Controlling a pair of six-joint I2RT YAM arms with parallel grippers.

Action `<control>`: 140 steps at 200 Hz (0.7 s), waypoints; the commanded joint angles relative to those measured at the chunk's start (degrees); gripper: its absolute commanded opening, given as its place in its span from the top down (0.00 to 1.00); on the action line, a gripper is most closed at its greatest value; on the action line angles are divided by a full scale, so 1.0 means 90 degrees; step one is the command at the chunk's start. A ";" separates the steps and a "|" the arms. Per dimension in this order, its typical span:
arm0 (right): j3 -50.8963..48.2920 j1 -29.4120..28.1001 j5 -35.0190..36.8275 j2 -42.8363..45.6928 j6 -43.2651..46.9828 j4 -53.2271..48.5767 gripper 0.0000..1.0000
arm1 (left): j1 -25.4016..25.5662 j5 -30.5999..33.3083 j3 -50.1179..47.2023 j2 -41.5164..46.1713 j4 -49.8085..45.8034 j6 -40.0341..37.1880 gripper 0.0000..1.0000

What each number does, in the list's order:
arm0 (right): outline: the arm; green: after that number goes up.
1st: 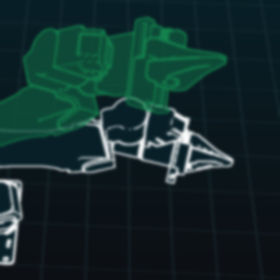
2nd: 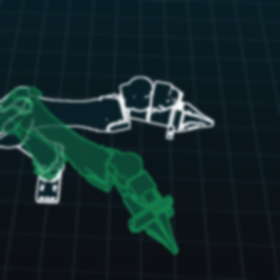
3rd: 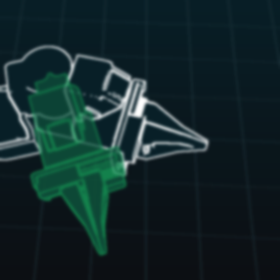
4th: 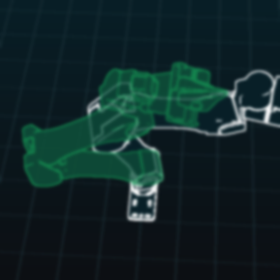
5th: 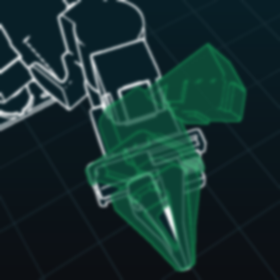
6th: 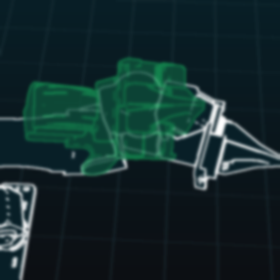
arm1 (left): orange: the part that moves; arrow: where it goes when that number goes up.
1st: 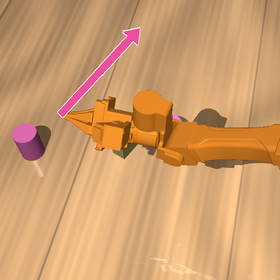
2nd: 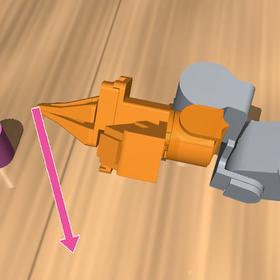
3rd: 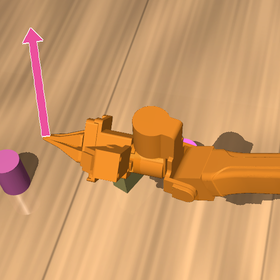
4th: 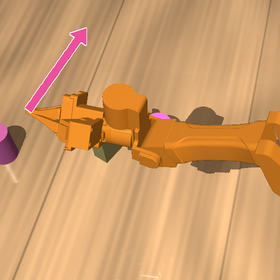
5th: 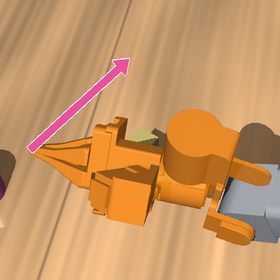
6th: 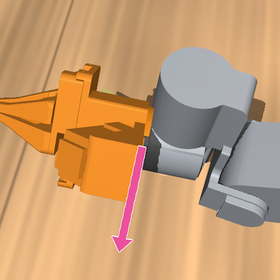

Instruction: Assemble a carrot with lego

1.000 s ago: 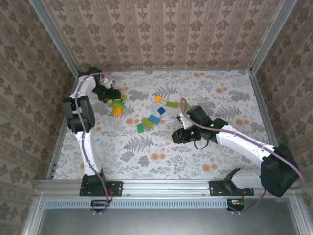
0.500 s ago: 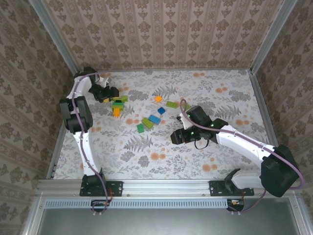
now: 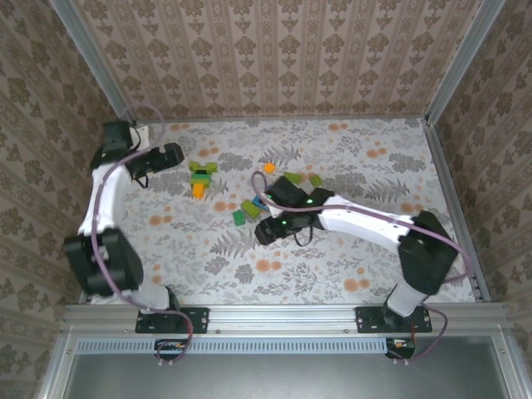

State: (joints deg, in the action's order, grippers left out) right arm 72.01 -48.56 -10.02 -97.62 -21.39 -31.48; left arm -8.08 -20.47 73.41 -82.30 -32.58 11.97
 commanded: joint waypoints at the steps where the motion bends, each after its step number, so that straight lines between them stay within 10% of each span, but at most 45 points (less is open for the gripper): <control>1: 0.0786 -0.0149 0.0504 -0.0789 -0.0159 -0.0206 0.30 | 0.0102 0.1010 -0.0984 0.1074 0.0633 0.1236 0.00; 43: 0.2686 -0.0376 0.1014 -0.2463 -0.0010 -0.0879 0.27 | 0.0339 0.1573 -0.2239 0.2958 0.0373 0.1898 0.00; 140: 0.4733 -0.0362 0.1566 -0.4056 0.0084 -0.1810 0.29 | 0.0453 0.1403 -0.2279 0.2769 -0.0248 0.1485 0.00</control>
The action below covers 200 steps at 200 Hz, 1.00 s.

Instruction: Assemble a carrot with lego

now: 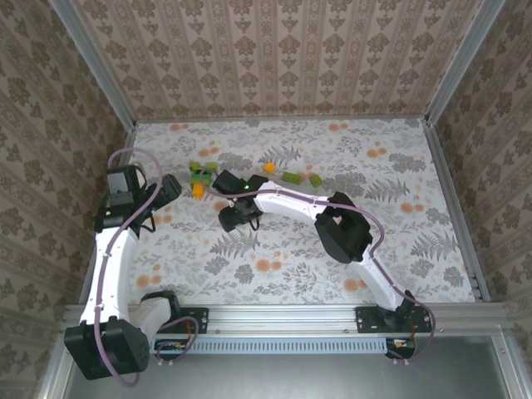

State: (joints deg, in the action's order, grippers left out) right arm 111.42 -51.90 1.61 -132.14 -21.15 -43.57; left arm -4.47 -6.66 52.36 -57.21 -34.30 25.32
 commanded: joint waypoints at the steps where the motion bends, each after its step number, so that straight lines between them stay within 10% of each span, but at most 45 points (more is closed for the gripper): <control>1: 0.0364 0.0007 0.0277 -0.0226 0.0056 -0.0474 0.29 | 0.0055 -0.0131 0.0061 -0.0020 -0.0051 0.0005 0.00; 101: -0.0102 -0.0019 0.0427 0.0286 0.0354 -0.0396 0.67 | 0.0055 -0.0213 -0.0041 -0.0037 0.0048 -0.0073 0.00; 200: -0.4011 -0.0212 0.0737 0.3755 0.1900 -0.0137 0.66 | 0.0123 -0.0325 -0.0047 -0.0195 0.0103 -0.0182 0.00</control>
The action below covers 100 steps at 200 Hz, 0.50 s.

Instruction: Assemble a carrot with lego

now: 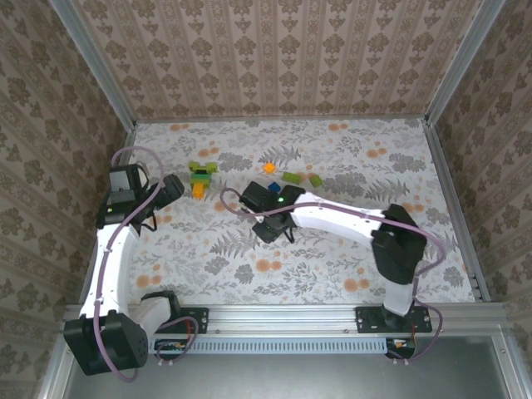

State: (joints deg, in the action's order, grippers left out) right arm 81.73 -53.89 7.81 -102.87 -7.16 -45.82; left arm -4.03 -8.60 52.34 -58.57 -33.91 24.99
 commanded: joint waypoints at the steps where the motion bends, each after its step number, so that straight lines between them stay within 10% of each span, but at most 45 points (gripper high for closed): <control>1: -0.0757 0.0010 0.0014 0.0532 0.0346 0.0132 0.66 | 0.0076 -0.0109 -0.0049 -0.0045 0.0058 -0.0148 0.00; 100: -0.2444 -0.0289 -0.0846 0.1019 0.0761 0.1452 0.65 | 0.0365 0.0018 0.0012 -0.0155 -0.0025 -0.0248 0.00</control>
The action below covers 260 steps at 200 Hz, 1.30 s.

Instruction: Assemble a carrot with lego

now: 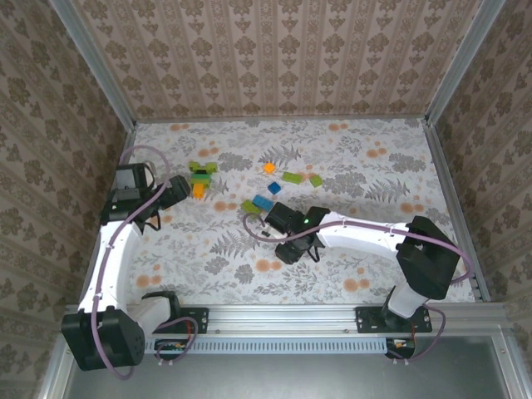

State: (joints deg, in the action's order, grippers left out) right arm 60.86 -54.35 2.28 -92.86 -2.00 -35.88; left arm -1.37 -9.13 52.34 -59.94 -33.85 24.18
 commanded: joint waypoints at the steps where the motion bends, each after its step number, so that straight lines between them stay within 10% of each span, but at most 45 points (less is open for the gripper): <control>1: -0.0128 -0.0244 -0.0233 -0.0098 0.0176 0.0351 0.65 | 0.0071 0.0076 0.0009 -0.0006 -0.0035 -0.0158 0.00; 173: 0.0151 -0.0623 -0.0041 -0.0403 -0.0326 0.0334 0.38 | 0.0142 0.0076 0.0068 -0.0107 -0.0038 -0.0176 0.00; 260: 0.2774 -0.0350 0.1033 -0.1631 -0.0251 -0.0802 0.31 | 0.0145 0.0062 0.0038 -0.0044 -0.0033 -0.0174 0.00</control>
State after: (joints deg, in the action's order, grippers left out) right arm 78.48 -59.11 6.31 -100.27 -4.23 -37.12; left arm -0.38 -8.95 52.34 -60.42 -33.87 23.75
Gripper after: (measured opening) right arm 0.690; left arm 0.993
